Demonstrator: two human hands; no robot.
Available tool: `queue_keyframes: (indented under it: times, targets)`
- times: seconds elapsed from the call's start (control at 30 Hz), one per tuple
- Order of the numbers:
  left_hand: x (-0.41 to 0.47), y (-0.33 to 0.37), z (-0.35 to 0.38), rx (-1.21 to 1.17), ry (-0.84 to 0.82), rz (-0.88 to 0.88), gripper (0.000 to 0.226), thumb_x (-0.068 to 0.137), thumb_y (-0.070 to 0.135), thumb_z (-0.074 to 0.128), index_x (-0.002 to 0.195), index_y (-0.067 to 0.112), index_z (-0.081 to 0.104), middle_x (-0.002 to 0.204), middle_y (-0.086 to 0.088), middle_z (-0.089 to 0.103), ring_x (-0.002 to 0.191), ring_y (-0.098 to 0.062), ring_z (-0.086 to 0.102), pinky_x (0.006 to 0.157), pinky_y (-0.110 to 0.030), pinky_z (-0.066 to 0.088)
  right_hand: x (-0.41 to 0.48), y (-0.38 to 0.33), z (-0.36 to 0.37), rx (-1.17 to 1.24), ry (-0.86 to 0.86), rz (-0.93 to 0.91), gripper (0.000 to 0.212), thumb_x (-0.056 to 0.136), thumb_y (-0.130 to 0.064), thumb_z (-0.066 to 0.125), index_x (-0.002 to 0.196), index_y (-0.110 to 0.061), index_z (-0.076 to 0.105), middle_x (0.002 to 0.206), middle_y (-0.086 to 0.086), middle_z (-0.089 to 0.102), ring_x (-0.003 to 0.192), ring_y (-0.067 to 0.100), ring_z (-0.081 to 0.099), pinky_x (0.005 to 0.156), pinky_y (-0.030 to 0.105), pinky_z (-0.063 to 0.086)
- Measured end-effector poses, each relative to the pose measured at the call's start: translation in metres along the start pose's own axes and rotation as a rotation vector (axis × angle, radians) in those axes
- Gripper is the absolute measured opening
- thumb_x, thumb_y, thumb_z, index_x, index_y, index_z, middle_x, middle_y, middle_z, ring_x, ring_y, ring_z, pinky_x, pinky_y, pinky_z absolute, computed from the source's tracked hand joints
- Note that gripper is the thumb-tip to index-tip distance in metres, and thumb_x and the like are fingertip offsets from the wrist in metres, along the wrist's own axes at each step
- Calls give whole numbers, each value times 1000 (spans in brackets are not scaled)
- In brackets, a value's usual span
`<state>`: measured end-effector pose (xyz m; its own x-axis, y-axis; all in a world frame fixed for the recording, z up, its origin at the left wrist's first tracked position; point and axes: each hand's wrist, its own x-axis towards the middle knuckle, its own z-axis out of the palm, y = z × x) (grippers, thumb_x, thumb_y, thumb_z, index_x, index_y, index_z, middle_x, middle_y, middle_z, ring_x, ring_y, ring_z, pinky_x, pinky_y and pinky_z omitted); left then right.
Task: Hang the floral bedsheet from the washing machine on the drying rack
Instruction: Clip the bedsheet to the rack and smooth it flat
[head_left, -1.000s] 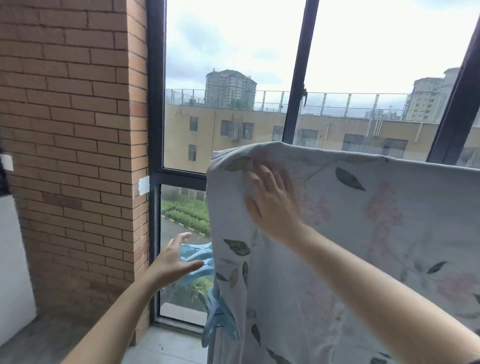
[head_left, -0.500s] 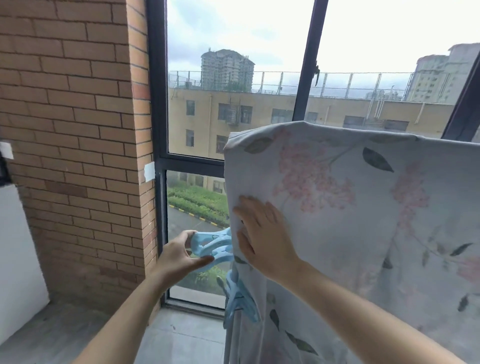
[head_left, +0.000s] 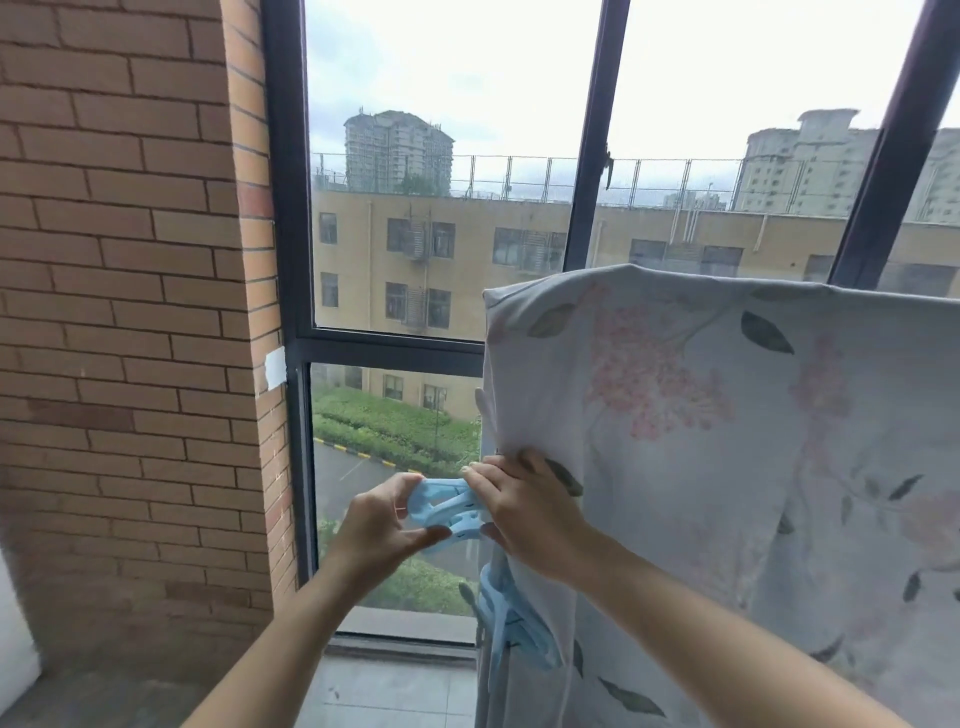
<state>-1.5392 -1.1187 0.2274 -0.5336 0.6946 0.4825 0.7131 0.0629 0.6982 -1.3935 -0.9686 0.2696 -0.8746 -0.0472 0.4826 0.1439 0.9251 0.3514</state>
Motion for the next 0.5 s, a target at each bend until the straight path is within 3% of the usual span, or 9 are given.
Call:
queue_keyframes:
  times: [0.13, 0.23, 0.37, 0.5]
  targets:
    - [2, 3, -1, 29, 30, 54, 67, 59, 58, 75, 112, 20, 62, 96, 7, 70, 88, -6, 67, 81, -31, 57, 11, -2, 2, -8, -34, -7, 30, 82, -24, 70, 110, -17, 61, 99, -3, 68, 93, 21, 60, 89, 35, 39]
    - [3, 1, -5, 74, 51, 90, 68, 60, 60, 72, 110, 16, 65, 93, 5, 71, 83, -9, 68, 77, -32, 58, 18, -1, -1, -12, -37, -11, 16, 85, -21, 66, 100, -21, 62, 88, -5, 67, 83, 21, 59, 85, 34, 37]
    - [5, 4, -17, 139, 96, 145, 70, 61, 65, 68, 106, 12, 68, 89, 10, 69, 75, -5, 68, 71, -26, 58, 28, -4, -3, 10, -27, -18, 13, 86, -26, 66, 98, -22, 62, 86, -6, 65, 81, 20, 58, 83, 34, 32]
    - [3, 3, -41, 186, 88, 189, 77, 64, 75, 61, 109, 13, 67, 92, 6, 71, 79, -5, 68, 72, -26, 59, 40, -11, -10, 64, -28, -57, 26, 92, -27, 58, 116, -18, 57, 106, 0, 64, 99, 23, 57, 92, 38, 37]
